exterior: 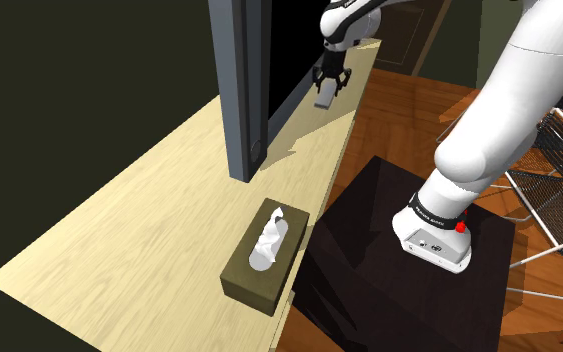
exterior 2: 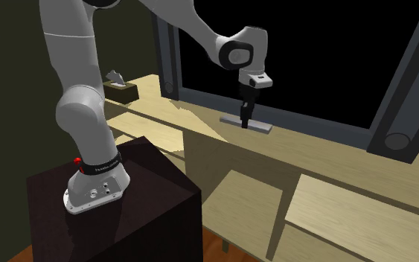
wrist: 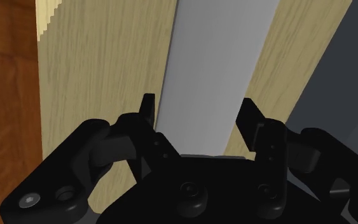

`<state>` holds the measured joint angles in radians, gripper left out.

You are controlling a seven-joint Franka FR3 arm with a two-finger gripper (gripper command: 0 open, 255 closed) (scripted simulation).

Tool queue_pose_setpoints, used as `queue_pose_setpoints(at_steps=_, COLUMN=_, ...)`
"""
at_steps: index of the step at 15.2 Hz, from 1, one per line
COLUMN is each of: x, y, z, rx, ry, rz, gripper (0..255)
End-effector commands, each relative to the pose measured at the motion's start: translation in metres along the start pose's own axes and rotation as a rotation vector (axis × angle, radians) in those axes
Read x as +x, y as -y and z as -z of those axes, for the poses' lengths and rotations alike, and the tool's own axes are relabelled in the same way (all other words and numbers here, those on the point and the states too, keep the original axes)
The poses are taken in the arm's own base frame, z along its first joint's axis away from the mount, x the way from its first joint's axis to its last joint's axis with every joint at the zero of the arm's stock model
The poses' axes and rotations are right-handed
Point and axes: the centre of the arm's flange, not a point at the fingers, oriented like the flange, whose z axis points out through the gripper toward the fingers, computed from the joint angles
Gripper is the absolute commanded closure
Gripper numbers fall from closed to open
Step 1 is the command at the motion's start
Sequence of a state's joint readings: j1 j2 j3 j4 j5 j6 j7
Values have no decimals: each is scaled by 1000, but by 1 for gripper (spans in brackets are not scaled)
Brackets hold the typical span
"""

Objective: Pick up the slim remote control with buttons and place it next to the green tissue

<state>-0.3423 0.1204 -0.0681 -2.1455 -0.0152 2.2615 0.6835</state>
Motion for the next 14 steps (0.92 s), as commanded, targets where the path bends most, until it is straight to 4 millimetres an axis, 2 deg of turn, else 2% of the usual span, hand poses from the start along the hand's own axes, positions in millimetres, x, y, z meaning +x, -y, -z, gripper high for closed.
queue_pose_setpoints(at_steps=1, x=0, y=-1, z=10, rx=0, ry=0, rz=0, gripper=255)
queue_pose_setpoints(at_steps=14, x=1, y=-2, z=79, rx=0, ry=0, rz=0, gripper=255)
